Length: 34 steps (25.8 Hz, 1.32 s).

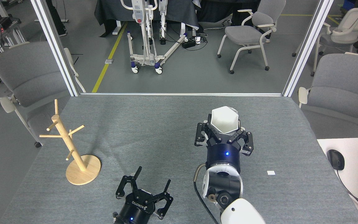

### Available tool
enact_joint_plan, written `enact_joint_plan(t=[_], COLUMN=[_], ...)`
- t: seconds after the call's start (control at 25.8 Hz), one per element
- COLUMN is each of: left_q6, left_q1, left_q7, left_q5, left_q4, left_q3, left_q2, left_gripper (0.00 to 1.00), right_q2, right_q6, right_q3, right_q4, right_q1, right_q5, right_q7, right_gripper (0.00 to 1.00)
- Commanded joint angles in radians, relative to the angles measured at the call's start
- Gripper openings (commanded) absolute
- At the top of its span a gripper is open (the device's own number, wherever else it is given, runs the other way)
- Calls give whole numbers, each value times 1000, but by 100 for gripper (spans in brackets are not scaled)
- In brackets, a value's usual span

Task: Hang cup on storage rack
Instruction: 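Lift the cup with the right gripper and carry it toward the left gripper, then grasp the cup with the left gripper and release the right gripper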

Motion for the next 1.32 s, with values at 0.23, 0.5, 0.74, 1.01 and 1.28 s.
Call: enact_joint_plan(t=[0.23,0.5,0.74,1.01,1.28], left_q6=[-101,-204,-202,-189,-66], left_q1=[-208,-242,-273,-322,-354], left_q7=[-272,-292,-344,-364,-372], left_q5=[-35,-10,43,99,103], left_q4=[33,39,42,70,137], left_q3=[-87,-121,-146,-146,-210], left_q2=[-37,-40,-42,-43,-43], left_gripper=[99,99,99,99,96], right_q2=[36,67,75,90,101], right_q6=[124,121,114,114,117], right_q3=[142,152,160,163,177], right_q4=[4,32,56,76,89], right_q1=[-41,-41,-43,-43,-43], right_q5=[103,112,109,109,109], right_q7=[160,161,163,164,164], right_gripper=[17,17,17,17,17])
